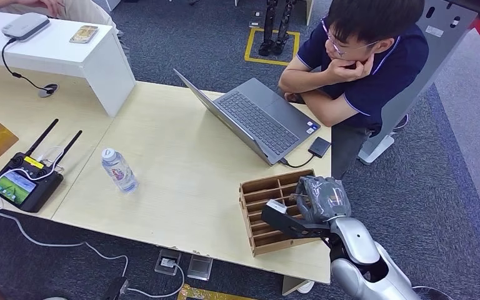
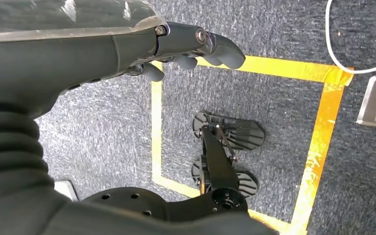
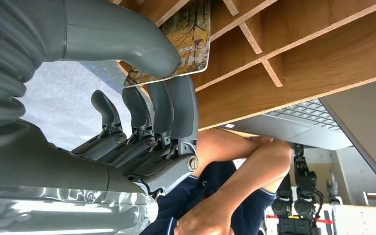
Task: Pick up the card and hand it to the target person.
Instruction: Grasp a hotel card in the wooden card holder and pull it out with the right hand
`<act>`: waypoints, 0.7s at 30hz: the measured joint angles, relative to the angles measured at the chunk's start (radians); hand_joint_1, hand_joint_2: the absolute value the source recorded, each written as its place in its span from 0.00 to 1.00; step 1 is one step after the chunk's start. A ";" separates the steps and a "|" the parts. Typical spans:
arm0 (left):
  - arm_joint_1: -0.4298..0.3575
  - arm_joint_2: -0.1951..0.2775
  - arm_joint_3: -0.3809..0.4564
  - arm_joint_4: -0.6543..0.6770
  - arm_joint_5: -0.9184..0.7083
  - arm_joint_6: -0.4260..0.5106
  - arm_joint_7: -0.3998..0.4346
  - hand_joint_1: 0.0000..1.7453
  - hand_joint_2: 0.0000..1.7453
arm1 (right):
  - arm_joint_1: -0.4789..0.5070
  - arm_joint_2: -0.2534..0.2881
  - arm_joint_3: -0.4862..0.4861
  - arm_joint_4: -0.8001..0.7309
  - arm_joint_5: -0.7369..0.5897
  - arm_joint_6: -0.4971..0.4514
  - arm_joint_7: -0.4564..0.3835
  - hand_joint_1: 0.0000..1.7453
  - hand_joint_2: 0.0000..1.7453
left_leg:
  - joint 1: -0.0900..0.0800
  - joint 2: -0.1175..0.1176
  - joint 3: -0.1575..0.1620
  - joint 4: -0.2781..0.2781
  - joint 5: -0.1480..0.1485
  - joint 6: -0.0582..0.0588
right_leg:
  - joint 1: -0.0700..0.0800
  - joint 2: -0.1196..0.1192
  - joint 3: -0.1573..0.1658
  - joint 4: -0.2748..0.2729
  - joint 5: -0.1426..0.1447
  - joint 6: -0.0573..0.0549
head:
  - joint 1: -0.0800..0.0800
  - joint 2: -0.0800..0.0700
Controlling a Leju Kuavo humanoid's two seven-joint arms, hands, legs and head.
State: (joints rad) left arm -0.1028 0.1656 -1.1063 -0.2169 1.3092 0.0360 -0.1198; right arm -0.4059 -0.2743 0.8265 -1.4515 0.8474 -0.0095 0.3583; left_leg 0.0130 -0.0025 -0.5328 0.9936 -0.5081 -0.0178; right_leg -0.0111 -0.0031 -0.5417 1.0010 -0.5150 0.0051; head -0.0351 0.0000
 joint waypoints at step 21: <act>0.004 0.001 0.002 0.000 0.021 0.006 0.001 0.00 1.00 | -0.184 -0.095 -0.030 -0.292 -0.190 0.201 0.096 0.80 1.00 | 0.000 0.000 0.000 0.000 0.000 0.000 | 0.000 0.000 -0.001 0.000 0.000 0.000 | 0.000 0.000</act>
State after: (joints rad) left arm -0.0989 0.1663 -1.1042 -0.2167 1.3300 0.0420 -0.1190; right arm -0.5903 -0.3688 0.7969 -1.7434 0.6575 0.1913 0.4542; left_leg 0.0129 -0.0024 -0.5331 0.9939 -0.5080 -0.0178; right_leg -0.0111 -0.0029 -0.5427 1.0011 -0.5149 0.0052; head -0.0351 0.0000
